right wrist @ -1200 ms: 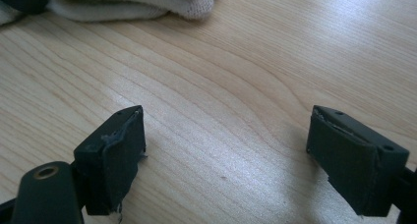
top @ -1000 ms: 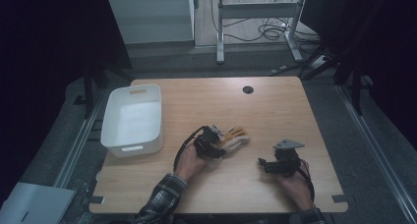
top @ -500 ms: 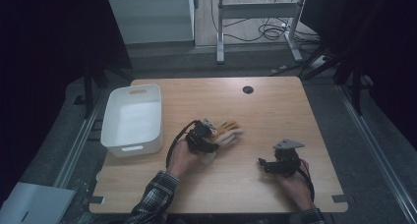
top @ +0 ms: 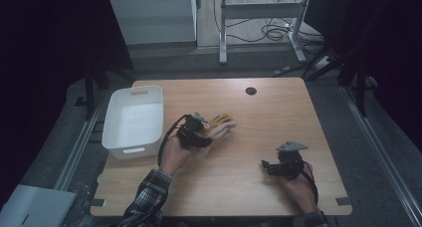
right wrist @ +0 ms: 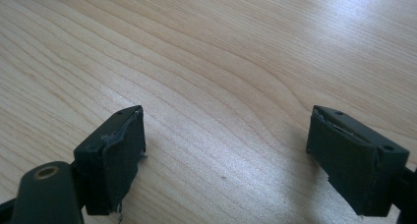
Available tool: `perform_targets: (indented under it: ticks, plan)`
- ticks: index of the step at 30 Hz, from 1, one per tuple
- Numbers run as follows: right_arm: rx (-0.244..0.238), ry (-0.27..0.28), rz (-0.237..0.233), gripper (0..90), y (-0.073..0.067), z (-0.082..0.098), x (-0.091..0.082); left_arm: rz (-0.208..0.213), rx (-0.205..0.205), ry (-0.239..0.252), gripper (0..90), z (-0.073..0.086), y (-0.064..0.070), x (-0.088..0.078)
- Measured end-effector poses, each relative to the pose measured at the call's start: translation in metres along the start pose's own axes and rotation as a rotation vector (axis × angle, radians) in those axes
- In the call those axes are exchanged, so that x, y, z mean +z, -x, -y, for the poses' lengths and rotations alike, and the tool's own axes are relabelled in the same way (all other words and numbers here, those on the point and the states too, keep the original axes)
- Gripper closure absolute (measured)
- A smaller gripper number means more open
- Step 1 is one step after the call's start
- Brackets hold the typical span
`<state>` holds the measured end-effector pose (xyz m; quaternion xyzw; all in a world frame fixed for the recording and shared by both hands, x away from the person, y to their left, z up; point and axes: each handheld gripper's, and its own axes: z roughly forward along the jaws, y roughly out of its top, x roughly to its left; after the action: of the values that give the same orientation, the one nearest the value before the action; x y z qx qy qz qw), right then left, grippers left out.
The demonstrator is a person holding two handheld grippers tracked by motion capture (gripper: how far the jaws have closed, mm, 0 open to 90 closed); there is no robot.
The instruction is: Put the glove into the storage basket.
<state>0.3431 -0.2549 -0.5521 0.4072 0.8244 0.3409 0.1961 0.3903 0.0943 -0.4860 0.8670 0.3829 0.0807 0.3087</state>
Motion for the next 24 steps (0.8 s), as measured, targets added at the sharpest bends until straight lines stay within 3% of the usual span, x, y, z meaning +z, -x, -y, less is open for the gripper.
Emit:
perform_targets:
  ticks: [12,24]
  plan:
    - [-0.002,0.001,0.0,15.2,0.0,0.0,0.0,-0.033,-0.044,0.023,56.1,-0.001,-0.015,-0.025]
    - [-0.001,0.003,0.0,15.2,0.0,0.0,0.0,-0.112,-0.108,0.051,55.8,-0.002,-0.044,-0.071]
